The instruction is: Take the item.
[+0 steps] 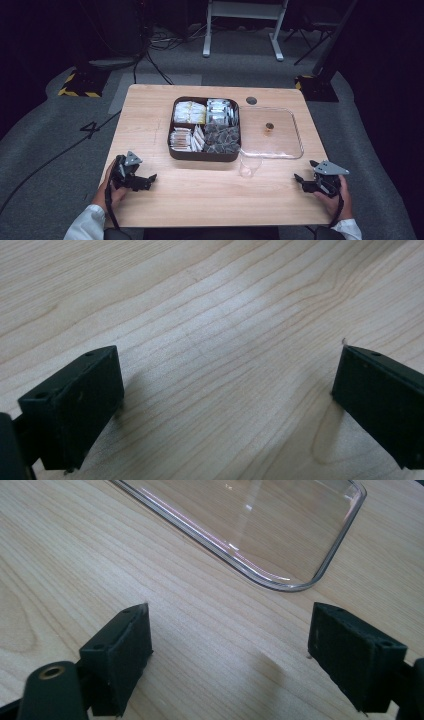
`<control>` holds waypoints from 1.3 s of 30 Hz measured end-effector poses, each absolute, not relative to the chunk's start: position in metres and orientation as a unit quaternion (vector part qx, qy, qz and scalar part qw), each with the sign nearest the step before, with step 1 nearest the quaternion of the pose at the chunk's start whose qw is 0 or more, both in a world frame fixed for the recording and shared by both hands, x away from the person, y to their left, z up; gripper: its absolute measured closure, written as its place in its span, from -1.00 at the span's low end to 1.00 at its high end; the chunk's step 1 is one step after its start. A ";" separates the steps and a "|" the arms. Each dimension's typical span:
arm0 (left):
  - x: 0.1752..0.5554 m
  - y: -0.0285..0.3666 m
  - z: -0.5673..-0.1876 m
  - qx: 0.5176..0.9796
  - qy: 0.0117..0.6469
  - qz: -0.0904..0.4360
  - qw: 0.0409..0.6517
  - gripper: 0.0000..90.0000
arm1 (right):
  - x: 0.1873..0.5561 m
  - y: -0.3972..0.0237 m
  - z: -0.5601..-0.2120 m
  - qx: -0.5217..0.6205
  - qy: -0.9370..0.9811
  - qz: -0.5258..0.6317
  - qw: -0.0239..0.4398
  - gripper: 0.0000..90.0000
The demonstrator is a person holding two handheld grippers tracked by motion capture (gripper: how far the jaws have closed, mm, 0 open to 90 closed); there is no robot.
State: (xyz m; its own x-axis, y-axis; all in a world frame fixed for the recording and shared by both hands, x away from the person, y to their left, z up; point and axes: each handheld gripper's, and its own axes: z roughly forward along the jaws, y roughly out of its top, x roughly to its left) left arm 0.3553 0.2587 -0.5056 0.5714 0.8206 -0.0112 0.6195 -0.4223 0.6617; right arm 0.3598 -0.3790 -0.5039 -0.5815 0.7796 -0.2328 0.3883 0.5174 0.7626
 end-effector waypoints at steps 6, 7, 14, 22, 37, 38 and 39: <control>0.357 0.261 -0.505 0.838 0.413 0.160 0.318 -0.99 | 0.360 -0.379 -0.504 0.355 0.822 0.340 0.288 -0.60; 0.358 0.264 -0.505 0.843 0.405 0.152 0.319 -0.99 | 0.360 -0.379 -0.504 0.355 0.822 0.340 0.287 -0.60; 0.360 0.270 -0.503 0.850 0.396 0.141 0.317 -0.93 | 0.360 -0.379 -0.504 0.357 0.821 0.339 0.290 -0.60; 0.367 0.264 -0.486 0.859 0.367 0.136 0.330 -0.56 | 0.360 -0.379 -0.504 0.357 0.821 0.339 0.288 -0.60; 0.392 0.256 -0.458 0.849 0.352 0.161 0.361 -0.46 | 0.360 -0.379 -0.504 0.358 0.821 0.340 0.287 -0.60; 0.393 0.256 -0.456 0.846 0.352 0.164 0.366 -0.45 | 0.360 -0.379 -0.504 0.358 0.821 0.340 0.287 -0.60; 0.393 0.256 -0.456 0.846 0.352 0.164 0.366 -0.45 | 0.360 -0.379 -0.504 0.358 0.821 0.340 0.287 -0.60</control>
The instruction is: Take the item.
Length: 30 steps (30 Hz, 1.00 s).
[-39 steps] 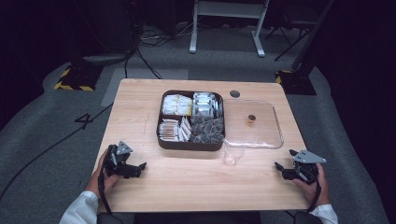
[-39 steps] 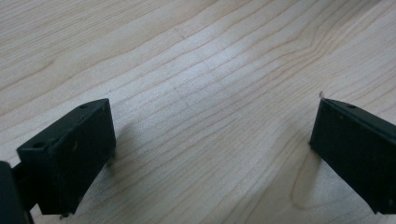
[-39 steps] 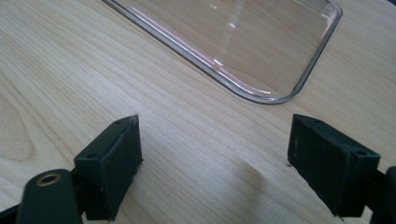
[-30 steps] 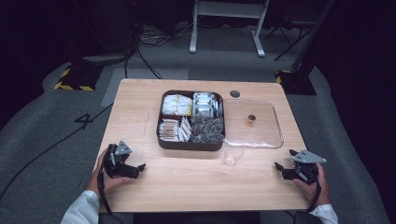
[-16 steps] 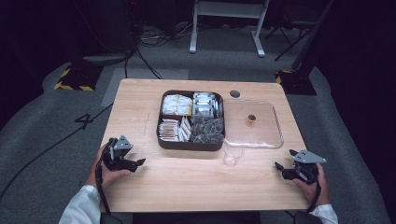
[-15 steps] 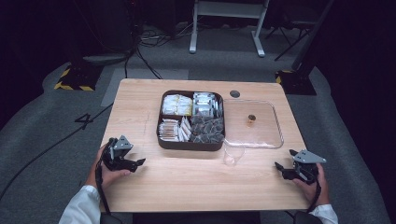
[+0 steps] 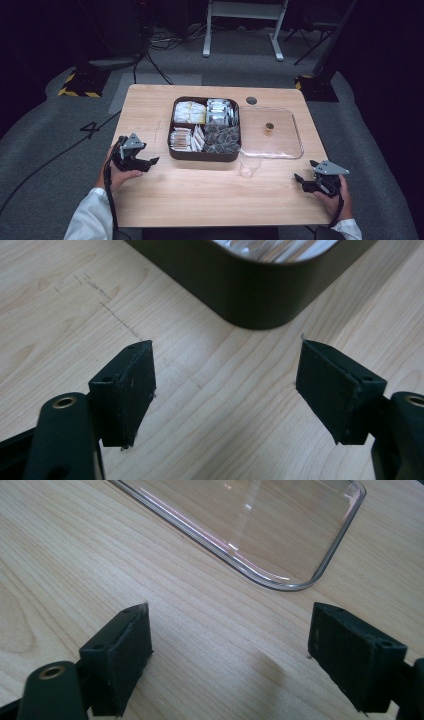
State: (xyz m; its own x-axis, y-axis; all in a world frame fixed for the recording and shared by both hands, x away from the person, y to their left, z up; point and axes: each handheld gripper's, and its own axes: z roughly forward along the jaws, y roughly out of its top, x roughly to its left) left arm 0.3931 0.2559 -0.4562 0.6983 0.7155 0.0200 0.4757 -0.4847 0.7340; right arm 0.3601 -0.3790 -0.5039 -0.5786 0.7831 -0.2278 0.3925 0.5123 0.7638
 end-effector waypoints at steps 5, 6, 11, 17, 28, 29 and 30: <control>0.403 0.254 -0.445 0.837 0.354 0.176 0.377 -0.34 | 0.360 -0.379 -0.504 0.358 0.821 0.340 0.288 -0.60; 0.406 0.253 -0.443 0.836 0.351 0.182 0.381 -0.34 | 0.360 -0.379 -0.504 0.358 0.821 0.340 0.287 -0.60; 0.415 0.249 -0.438 0.835 0.350 0.179 0.386 -0.38 | 0.360 -0.379 -0.504 0.358 0.821 0.340 0.287 -0.60; 0.433 0.236 -0.425 0.837 0.334 0.173 0.398 -0.38 | 0.360 -0.379 -0.504 0.358 0.821 0.340 0.287 -0.60; 0.461 0.214 -0.409 0.843 0.318 0.177 0.397 -0.38 | 0.360 -0.379 -0.504 0.358 0.821 0.340 0.287 -0.60; 0.463 0.212 -0.408 0.842 0.318 0.174 0.399 -0.37 | 0.360 -0.379 -0.504 0.358 0.821 0.340 0.287 -0.60; 0.465 0.211 -0.407 0.842 0.319 0.170 0.400 -0.37 | 0.360 -0.379 -0.504 0.358 0.821 0.340 0.288 -0.60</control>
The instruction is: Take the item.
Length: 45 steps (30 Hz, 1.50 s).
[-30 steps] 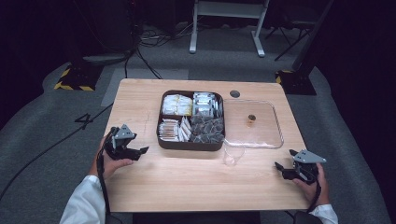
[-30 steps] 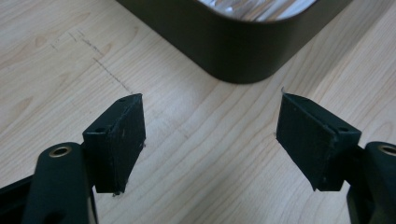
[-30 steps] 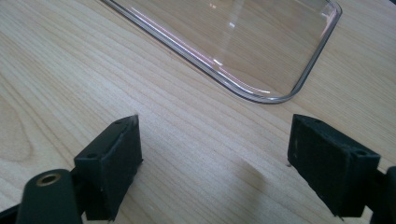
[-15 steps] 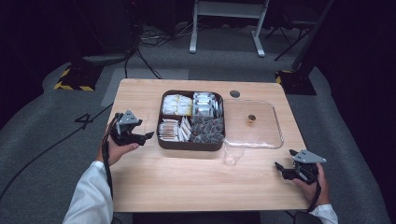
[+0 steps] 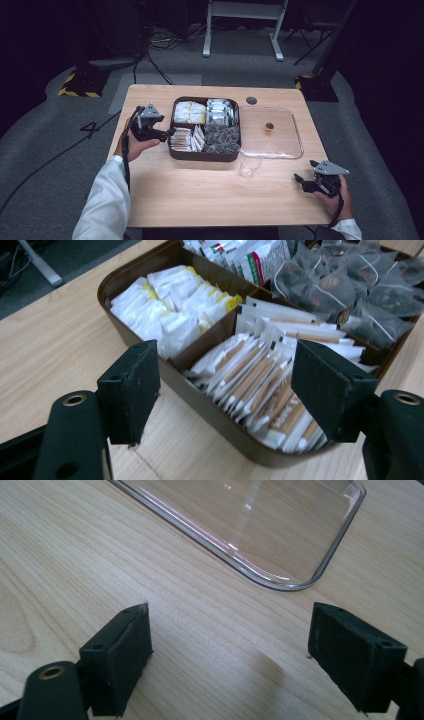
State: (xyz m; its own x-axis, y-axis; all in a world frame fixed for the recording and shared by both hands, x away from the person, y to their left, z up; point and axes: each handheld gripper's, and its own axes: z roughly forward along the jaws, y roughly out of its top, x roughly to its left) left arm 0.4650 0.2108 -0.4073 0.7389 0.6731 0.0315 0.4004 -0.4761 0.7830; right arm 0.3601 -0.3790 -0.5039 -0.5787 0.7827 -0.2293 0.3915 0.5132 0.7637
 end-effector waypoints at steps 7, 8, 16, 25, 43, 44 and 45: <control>0.483 0.198 -0.405 0.848 0.312 0.168 0.394 -0.33 | 0.360 -0.379 -0.504 0.358 0.821 0.340 0.287 -0.60; 0.488 0.194 -0.405 0.849 0.310 0.169 0.392 -0.30 | 0.360 -0.379 -0.504 0.358 0.821 0.340 0.288 -0.60; 0.512 0.176 -0.410 0.860 0.305 0.155 0.379 -0.25 | 0.360 -0.379 -0.504 0.358 0.821 0.340 0.288 -0.60; 0.533 0.166 -0.420 0.866 0.315 0.158 0.355 -0.26 | 0.360 -0.379 -0.504 0.355 0.822 0.340 0.288 -0.60; 0.558 0.165 -0.444 0.871 0.343 0.162 0.313 0.08 | 0.359 -0.379 -0.504 0.354 0.822 0.340 0.289 -0.60; 0.558 0.164 -0.446 0.871 0.347 0.164 0.307 0.13 | 0.359 -0.379 -0.504 0.354 0.822 0.340 0.289 -0.60; 0.558 0.164 -0.446 0.871 0.347 0.164 0.307 0.20 | 0.359 -0.379 -0.504 0.354 0.822 0.340 0.289 -0.60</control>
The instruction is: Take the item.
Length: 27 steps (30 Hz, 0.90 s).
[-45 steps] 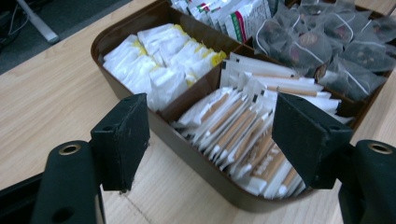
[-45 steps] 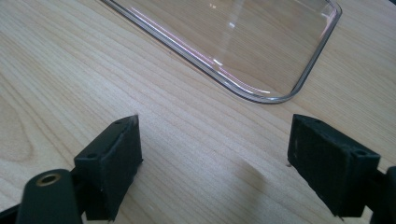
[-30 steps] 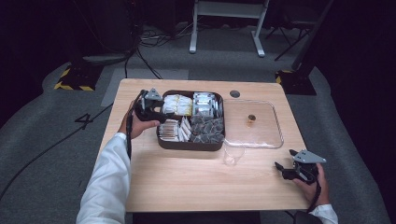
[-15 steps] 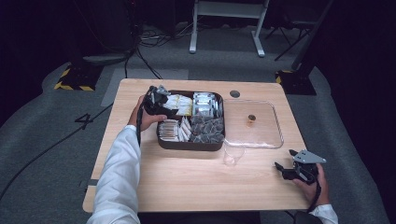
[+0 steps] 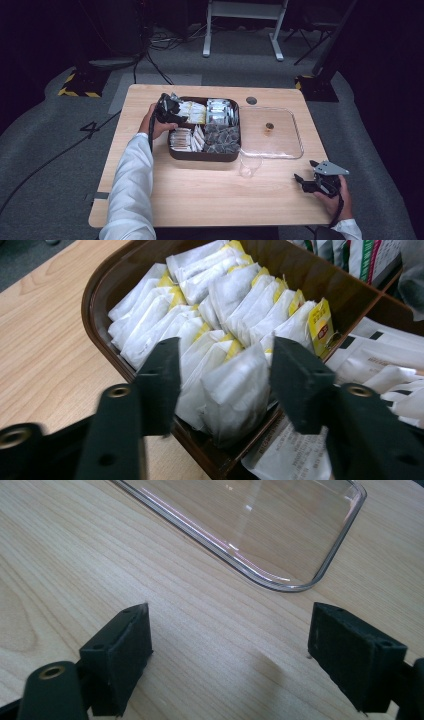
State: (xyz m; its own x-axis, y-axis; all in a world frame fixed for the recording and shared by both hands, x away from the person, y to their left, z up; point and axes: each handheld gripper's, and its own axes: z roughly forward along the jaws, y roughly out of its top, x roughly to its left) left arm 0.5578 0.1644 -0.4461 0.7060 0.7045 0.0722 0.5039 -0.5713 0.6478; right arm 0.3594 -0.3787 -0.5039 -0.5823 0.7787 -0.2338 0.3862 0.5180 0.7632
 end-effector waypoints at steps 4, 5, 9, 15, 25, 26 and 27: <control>0.558 0.164 -0.449 0.873 0.340 0.169 0.307 0.55 | 0.359 -0.379 -0.504 0.352 0.822 0.340 0.291 -0.60; 0.558 0.164 -0.449 0.873 0.339 0.169 0.308 0.55 | 0.359 -0.379 -0.504 0.352 0.822 0.340 0.291 -0.60; 0.554 0.163 -0.446 0.875 0.327 0.175 0.311 0.90 | 0.359 -0.379 -0.504 0.353 0.822 0.340 0.291 -0.60; 0.550 0.167 -0.442 0.873 0.323 0.176 0.319 0.98 | 0.359 -0.379 -0.504 0.353 0.822 0.340 0.291 -0.60; 0.539 0.177 -0.421 0.852 0.325 0.189 0.365 0.98 | 0.360 -0.379 -0.504 0.353 0.822 0.340 0.291 -0.60; 0.536 0.178 -0.418 0.847 0.327 0.188 0.374 0.98 | 0.360 -0.379 -0.504 0.353 0.822 0.340 0.290 -0.60; 0.536 0.179 -0.417 0.847 0.323 0.191 0.377 0.98 | 0.360 -0.379 -0.504 0.353 0.822 0.340 0.290 -0.60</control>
State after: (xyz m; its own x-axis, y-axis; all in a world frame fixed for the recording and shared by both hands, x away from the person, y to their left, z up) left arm 0.5358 0.1791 -0.4165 0.7189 0.6906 0.0792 0.4031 -0.5069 0.7619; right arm 0.3596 -0.3787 -0.5040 -0.5827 0.7773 -0.2372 0.3832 0.5202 0.7633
